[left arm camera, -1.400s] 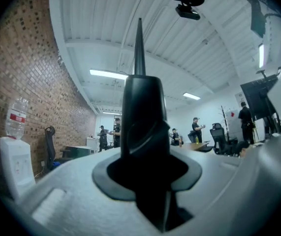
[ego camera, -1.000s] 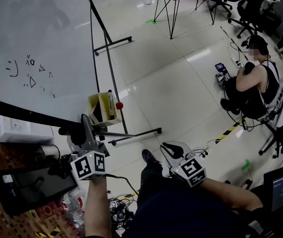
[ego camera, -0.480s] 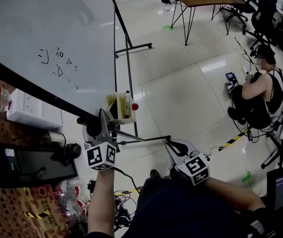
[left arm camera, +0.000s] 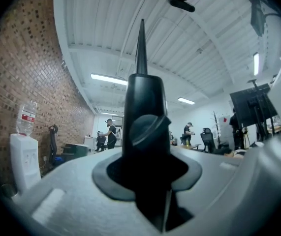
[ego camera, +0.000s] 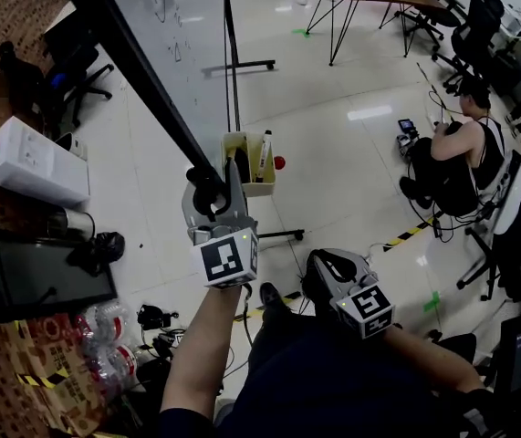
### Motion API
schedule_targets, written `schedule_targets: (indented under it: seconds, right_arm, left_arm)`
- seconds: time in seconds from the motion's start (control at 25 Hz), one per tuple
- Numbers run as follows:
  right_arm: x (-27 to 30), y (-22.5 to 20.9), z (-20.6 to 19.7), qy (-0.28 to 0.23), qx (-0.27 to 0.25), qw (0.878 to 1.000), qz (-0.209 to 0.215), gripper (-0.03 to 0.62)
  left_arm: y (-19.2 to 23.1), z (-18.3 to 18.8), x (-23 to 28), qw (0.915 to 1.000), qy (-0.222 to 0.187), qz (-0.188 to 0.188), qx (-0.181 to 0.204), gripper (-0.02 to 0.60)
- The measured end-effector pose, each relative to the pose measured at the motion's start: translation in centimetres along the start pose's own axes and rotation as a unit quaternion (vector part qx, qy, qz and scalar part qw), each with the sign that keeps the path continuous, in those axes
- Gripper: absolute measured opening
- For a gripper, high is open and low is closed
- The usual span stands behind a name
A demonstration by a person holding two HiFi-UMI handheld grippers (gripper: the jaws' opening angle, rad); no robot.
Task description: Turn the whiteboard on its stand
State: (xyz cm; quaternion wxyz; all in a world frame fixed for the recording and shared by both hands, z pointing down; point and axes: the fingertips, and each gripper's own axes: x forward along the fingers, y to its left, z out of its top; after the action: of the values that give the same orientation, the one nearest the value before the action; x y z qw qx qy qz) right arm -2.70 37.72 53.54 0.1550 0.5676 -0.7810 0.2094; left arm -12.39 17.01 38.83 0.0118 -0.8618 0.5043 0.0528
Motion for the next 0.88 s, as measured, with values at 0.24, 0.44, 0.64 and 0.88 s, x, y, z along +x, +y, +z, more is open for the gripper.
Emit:
schedule_targets:
  seconds: [0.24, 0.44, 0.64, 0.88]
  right_arm:
    - [-2.9, 0.7, -1.2, 0.008, 0.011, 0.999, -0.033, 0.028]
    - [-4.1, -0.7, -1.0, -0.003, 0.016, 0.999, -0.049, 0.026]
    - [-4.8, -1.7, -0.5, -0.022, 0.016, 0.999, -0.032, 0.025]
    - [-6.3, -3.1, -0.6, -0.059, 0.016, 0.998, 0.005, 0.025]
  left_arm:
    - [-2.2, 0.4, -3.0, 0.9998, -0.016, -0.015, 0.000, 0.150]
    - [-3.8, -0.3, -5.2, 0.9996, -0.015, -0.025, 0.006, 0.153]
    - [-4.6, 0.6, -7.2, 0.9997, -0.021, -0.015, 0.002, 0.147]
    - [-4.4, 0.3, -9.6, 0.9999, -0.010, -0.001, 0.004, 0.142]
